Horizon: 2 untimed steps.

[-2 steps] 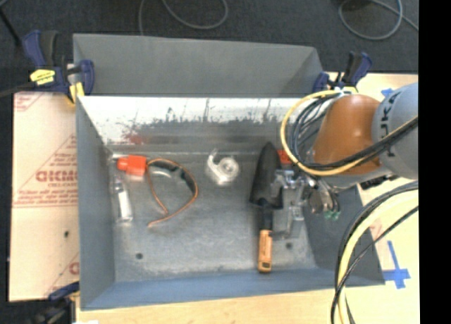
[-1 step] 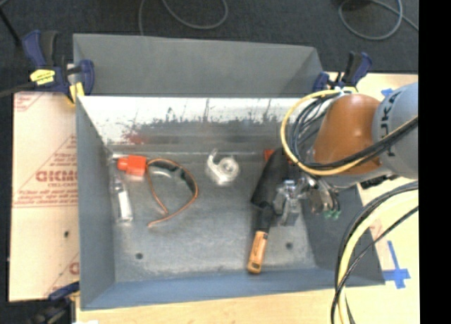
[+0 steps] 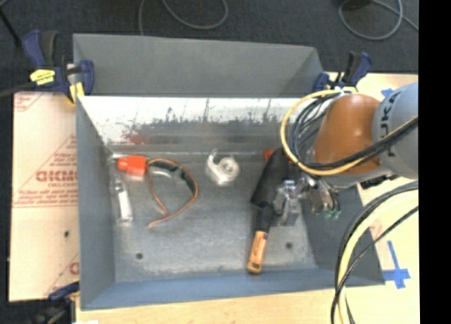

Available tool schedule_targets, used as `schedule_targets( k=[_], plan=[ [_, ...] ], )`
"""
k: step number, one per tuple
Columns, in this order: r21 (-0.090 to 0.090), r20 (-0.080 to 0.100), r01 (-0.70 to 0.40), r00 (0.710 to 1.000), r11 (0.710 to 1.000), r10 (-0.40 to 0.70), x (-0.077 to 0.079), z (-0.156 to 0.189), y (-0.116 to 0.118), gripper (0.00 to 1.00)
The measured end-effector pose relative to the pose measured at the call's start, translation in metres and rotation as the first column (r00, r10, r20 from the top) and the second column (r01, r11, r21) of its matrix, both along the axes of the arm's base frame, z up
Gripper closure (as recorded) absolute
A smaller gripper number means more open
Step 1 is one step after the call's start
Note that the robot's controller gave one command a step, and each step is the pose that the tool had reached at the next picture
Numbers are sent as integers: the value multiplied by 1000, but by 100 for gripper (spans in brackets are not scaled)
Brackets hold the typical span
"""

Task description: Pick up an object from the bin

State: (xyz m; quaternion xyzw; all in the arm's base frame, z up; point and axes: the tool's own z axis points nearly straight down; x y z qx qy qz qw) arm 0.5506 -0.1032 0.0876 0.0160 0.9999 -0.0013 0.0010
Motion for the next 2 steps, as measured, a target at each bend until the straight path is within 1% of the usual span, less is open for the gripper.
schedule_targets(
  k=[1, 2],
  plan=[
    [-2, 1, 2, 1000, 1000, -2, -17, 99, -5, 100],
    [-1, 1, 2, 1000, 1000, -2, -17, 99, -5, 100]
  ],
)
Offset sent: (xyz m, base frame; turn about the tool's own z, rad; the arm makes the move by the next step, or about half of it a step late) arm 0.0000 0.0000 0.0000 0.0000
